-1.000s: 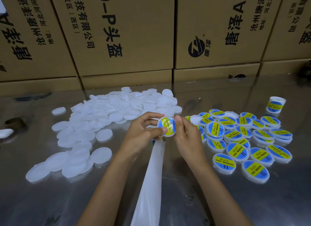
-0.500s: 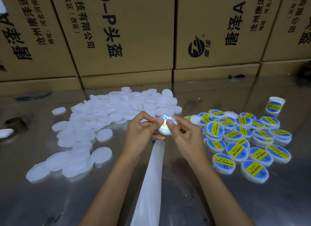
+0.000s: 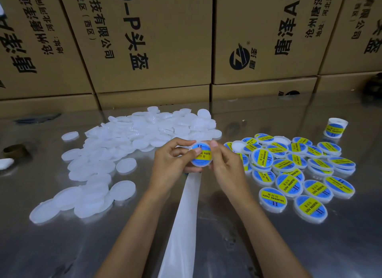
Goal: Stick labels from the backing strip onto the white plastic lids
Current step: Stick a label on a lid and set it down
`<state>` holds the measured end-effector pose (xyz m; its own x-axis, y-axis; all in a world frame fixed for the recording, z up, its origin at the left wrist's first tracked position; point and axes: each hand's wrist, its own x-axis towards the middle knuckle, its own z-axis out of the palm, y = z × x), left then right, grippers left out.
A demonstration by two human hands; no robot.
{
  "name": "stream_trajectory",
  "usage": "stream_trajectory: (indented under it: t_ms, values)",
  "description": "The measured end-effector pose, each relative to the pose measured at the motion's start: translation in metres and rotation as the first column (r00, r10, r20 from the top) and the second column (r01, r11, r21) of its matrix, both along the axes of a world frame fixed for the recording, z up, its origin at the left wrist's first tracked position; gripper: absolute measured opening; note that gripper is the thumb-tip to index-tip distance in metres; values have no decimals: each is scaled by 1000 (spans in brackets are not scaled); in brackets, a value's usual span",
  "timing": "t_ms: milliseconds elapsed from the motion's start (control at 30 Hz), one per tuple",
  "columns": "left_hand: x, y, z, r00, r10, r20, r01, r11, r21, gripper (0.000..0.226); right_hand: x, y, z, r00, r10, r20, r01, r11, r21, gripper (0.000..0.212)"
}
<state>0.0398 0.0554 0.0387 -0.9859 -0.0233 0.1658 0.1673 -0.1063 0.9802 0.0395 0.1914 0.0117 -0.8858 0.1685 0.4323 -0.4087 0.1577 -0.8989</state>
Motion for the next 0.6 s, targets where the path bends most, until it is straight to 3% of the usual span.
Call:
stream_trajectory:
  t_ms: [100,167,300,600]
  values:
    - [0,-1,0,1000,29,2,-29,999,41,10,2,-5,0,995,95,2,-95,995,1,7]
    - [0,-1,1,999,34,-6,-34,998,44,5,3,-7,-2,994,112,-4,-112,994,-3,18]
    - [-3,-3,2,1000,-10,2,10,1000,15,8,2,-5,-3,998,-7,-66,14,995,98,25]
    - [-4,-3,-1,981,-192,-2,192,979,-63,23,0,2,-4,982,-166,-88,168,986,16,32]
